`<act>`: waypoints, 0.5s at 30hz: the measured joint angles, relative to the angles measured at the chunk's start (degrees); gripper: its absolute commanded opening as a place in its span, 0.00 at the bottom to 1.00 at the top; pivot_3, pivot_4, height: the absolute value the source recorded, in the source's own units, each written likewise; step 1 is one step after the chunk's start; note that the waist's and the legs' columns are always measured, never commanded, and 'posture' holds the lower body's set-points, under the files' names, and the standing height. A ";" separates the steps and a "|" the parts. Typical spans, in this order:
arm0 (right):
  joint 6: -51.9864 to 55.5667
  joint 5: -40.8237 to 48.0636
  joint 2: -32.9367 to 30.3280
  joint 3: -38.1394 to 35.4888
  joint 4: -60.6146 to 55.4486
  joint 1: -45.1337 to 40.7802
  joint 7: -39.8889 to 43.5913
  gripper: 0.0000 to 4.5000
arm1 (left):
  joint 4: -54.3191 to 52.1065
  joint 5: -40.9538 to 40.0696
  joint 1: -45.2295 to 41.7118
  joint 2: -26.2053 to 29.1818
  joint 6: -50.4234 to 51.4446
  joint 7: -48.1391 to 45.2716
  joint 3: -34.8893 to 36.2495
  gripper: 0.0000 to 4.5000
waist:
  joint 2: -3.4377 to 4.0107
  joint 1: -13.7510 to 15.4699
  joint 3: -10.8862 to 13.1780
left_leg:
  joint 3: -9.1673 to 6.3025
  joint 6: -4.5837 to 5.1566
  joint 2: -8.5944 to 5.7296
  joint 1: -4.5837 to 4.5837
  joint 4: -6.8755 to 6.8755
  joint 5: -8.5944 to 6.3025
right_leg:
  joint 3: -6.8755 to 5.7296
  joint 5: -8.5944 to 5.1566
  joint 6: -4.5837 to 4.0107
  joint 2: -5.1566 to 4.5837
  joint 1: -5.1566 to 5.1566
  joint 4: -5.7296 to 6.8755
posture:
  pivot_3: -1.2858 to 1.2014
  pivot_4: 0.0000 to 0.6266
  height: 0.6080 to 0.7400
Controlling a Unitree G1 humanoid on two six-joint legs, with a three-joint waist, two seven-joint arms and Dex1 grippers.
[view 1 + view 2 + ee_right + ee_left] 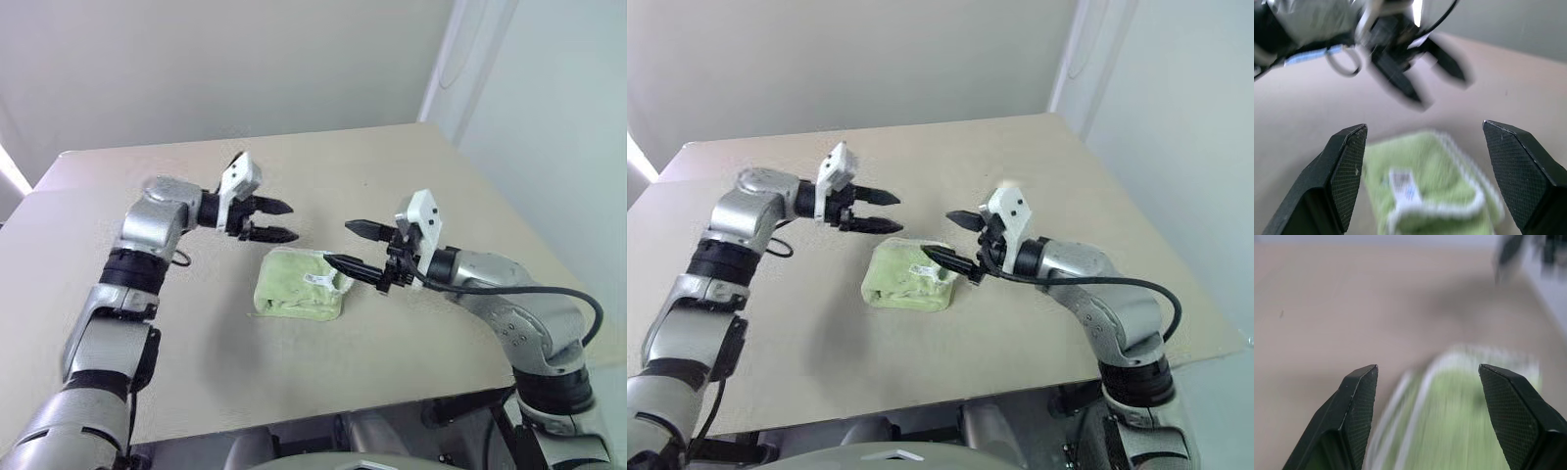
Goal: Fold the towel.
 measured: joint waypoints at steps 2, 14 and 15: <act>-0.51 -1.60 1.19 3.05 2.72 -1.34 0.08 0.88 | -1.49 1.19 4.01 2.09 -4.29 0.14 0.09 0.77 | 0.00 0.04 0.00 | 0.01 0.00 0.00 -0.01 0.01 0.00 | -0.01 0.00 0.00 -0.03 -0.05 -0.04 | 0.52 0.00 0.79; -9.58 -15.81 5.15 17.78 21.24 -0.56 1.77 0.88 | -8.39 2.77 15.52 -3.14 -8.66 6.35 -2.87 0.77 | -0.04 0.96 -0.04 | -0.01 0.00 -0.04 -0.04 0.08 0.00 | -0.02 0.12 0.19 -0.07 -0.09 -0.06 | 0.52 0.00 0.79; -9.90 -16.61 4.90 18.07 21.58 0.02 1.81 0.88 | -8.30 3.60 16.50 -2.96 -9.45 5.59 -4.03 0.77 | -0.04 0.83 -0.04 | 0.00 0.00 -0.04 -0.04 0.08 0.00 | -0.02 0.12 0.19 -0.07 -0.08 -0.05 | 0.52 0.00 0.79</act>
